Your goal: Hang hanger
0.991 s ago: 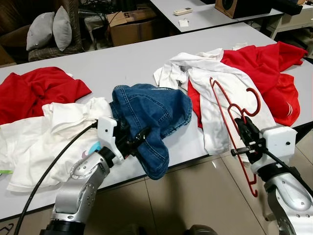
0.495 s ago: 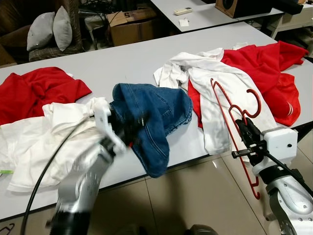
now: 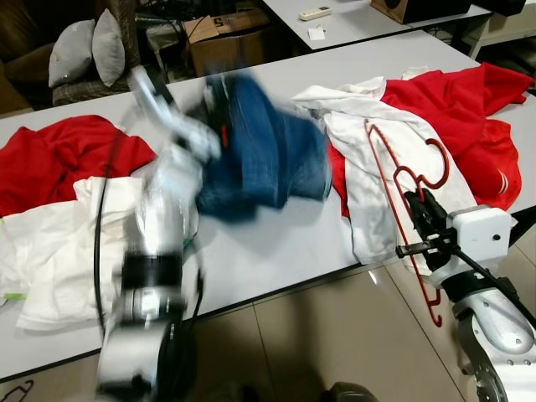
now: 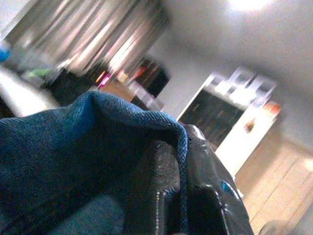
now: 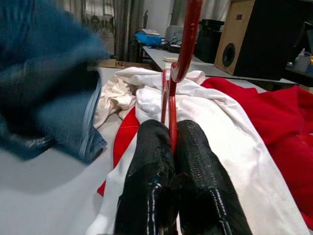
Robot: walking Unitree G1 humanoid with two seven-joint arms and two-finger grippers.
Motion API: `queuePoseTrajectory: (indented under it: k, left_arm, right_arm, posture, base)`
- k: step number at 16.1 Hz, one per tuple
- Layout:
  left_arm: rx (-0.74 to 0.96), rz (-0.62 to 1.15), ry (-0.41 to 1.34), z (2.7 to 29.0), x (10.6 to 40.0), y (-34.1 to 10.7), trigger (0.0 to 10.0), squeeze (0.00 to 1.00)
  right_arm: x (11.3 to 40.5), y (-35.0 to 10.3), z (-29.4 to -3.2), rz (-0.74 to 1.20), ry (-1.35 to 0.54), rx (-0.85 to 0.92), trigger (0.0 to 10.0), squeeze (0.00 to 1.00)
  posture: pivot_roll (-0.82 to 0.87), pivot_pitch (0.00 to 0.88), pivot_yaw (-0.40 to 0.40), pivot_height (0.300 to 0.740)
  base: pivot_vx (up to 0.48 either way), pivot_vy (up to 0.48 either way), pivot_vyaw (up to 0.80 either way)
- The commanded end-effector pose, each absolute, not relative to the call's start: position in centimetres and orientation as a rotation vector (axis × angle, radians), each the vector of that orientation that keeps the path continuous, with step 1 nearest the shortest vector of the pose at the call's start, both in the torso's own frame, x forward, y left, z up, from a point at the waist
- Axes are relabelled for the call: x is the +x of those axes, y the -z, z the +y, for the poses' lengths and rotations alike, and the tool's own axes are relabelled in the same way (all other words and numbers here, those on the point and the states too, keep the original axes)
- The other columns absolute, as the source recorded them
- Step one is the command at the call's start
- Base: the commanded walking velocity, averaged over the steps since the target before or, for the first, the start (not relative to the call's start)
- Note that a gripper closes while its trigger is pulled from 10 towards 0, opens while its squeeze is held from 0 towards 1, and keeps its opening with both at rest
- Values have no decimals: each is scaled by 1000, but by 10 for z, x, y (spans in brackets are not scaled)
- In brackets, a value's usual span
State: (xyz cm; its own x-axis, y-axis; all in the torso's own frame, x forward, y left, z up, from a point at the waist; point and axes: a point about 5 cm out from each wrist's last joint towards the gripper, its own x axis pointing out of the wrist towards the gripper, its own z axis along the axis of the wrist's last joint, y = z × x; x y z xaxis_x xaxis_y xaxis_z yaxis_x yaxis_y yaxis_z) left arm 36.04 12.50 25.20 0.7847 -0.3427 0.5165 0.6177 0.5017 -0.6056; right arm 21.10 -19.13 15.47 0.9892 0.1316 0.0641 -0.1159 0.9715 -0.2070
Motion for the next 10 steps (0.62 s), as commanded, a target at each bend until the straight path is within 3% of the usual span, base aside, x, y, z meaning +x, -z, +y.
queuePoseTrajectory:
  k: [1,3,5,7,9,10]
  left_arm:
    - [-960,-494,622,131,362,-291,0,0]
    - [-1160,-637,646,143,363,-331,0,0]
    - [-1358,-577,396,174,383,-315,0,0]
    - [-1334,-473,188,188,392,-281,0,0]
    - [-1149,-248,-69,202,391,-217,0,0]
    - [-1123,-228,-82,203,389,-209,0,0]
  right_arm:
    - [211,-159,-194,-106,-92,-206,10000,0]
    - [211,-160,-196,-113,-74,-202,10000,0]
    - [211,-158,-193,-120,-63,-191,10000,0]
    - [211,-158,-192,-124,-61,-186,10000,0]
    - [212,-158,-192,-128,-57,-181,10000,0]
    - [212,-158,-192,-129,-57,-180,10000,0]
  posture:
    - [-240,0,145,740]
    - [-239,0,149,740]
    - [-234,0,161,740]
    - [-230,0,163,740]
    - [-221,0,160,740]
    - [-217,0,157,740]
  base:
    - [0,0,0]
    - [0,0,0]
    - [0,0,0]
    - [0,0,0]
    - [0,0,0]
    - [0,0,0]
